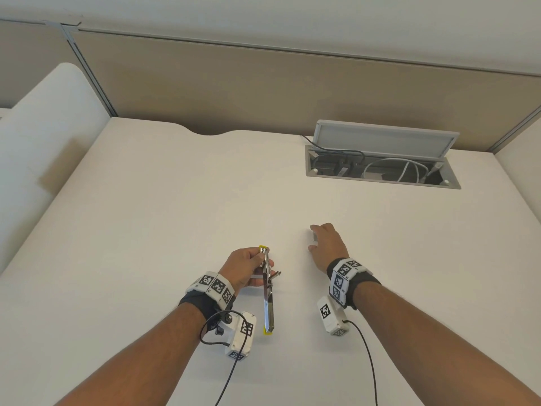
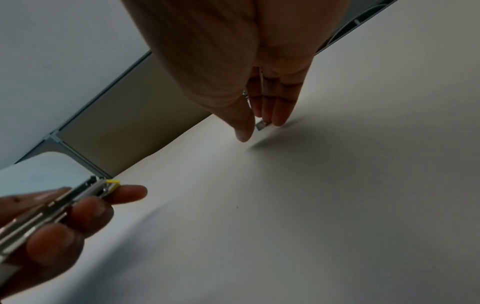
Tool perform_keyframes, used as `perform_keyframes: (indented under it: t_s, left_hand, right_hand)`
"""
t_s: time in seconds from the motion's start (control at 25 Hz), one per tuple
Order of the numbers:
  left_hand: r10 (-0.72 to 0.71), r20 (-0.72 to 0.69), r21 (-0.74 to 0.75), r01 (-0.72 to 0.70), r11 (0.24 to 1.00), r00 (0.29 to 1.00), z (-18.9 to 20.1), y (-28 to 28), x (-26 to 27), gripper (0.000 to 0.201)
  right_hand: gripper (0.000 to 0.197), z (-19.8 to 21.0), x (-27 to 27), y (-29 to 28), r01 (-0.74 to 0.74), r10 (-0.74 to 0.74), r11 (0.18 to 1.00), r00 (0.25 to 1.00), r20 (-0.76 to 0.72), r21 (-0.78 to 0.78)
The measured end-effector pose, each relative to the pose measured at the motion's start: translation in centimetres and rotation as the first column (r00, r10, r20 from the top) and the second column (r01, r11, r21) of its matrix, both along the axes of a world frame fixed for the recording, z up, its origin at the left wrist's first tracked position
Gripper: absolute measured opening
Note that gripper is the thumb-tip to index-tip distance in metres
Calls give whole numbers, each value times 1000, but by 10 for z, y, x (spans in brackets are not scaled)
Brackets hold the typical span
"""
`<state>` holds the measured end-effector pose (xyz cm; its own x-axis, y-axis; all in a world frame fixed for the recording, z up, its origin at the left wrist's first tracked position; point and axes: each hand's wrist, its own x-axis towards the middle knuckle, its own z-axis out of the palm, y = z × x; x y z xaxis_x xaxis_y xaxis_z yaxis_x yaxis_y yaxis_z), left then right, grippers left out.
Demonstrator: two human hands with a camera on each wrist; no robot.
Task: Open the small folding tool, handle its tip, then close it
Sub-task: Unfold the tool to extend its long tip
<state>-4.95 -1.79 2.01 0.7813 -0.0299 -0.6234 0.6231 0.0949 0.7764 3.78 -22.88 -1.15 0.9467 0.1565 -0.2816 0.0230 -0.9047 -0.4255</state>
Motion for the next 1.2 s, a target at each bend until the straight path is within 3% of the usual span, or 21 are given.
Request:
perform_keyframes:
  t_s: [0.36,0.76,0.84,0.96,1.08,1.2]
  left_hand:
    - [6,-9,-6,-6,1000,1000,-3,0,0,27]
    - [13,8,-25,-13,1000,1000,-3,0,-1,26]
    - [17,12,-30,-17,999,1000,-2,-1,-2,26]
    - [26,13,-42,-25,999,1000,-1,-2,-3,27]
    - [23,15,-54,-22,998,1000,0,-5,-3,28]
    - [21,18,-64,-20,998,1000,2,-7,-2,28]
  right_hand:
    - [28,-4,-5,1,-129,139,978,989,48,-166]
    - [16,2,-29,-1,-177,194,962,979,65,-209]
    - [19,7,-34,1,-119,127,984,990,54,-136]
    - [15,22,-36,10,55,-52,991,998,-30,120]
    - [5,40,-43,21,167,-121,918,982,-148,361]
    - [9,50,-54,35,250,-141,813,961,-239,526]
